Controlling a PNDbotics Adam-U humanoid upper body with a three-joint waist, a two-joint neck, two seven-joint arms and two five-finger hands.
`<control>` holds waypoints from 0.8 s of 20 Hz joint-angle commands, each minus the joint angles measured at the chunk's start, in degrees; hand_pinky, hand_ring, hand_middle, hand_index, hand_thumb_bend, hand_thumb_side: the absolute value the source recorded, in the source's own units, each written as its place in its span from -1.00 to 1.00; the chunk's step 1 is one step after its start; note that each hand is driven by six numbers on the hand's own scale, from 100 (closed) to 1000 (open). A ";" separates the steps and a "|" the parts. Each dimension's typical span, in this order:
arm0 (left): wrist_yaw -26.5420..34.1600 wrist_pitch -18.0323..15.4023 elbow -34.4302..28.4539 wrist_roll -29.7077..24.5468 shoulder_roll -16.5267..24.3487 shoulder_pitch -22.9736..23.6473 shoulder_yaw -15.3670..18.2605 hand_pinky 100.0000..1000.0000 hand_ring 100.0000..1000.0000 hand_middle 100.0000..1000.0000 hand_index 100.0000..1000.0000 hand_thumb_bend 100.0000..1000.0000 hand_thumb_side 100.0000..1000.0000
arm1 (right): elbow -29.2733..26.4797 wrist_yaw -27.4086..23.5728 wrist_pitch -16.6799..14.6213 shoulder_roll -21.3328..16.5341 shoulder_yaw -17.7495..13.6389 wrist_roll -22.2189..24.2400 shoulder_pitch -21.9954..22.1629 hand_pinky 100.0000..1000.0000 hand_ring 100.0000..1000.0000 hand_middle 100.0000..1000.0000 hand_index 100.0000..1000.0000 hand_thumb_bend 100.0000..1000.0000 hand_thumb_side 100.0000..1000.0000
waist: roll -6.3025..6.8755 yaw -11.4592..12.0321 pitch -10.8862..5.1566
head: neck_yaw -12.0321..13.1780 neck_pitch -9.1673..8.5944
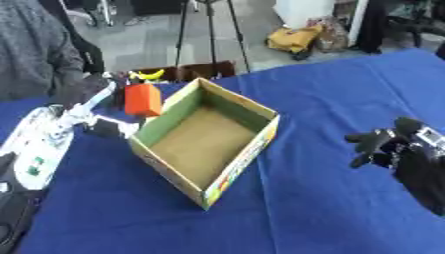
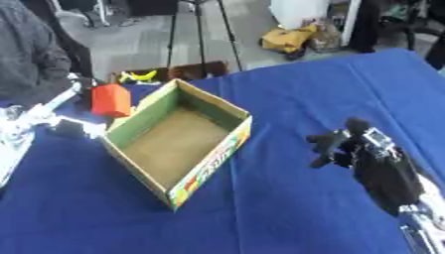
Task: Pick up objects on the table and place them in the box.
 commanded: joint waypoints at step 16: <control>-10.15 -3.33 16.31 16.55 -9.53 -5.29 2.29 0.27 0.14 0.20 0.53 0.04 0.63 | -1.31 0.86 0.23 -0.71 1.16 1.85 -2.07 0.10 0.67 0.00 -0.03 -1.00 0.96 | 0.71 -3.56 0.36 | 1.84 -2.00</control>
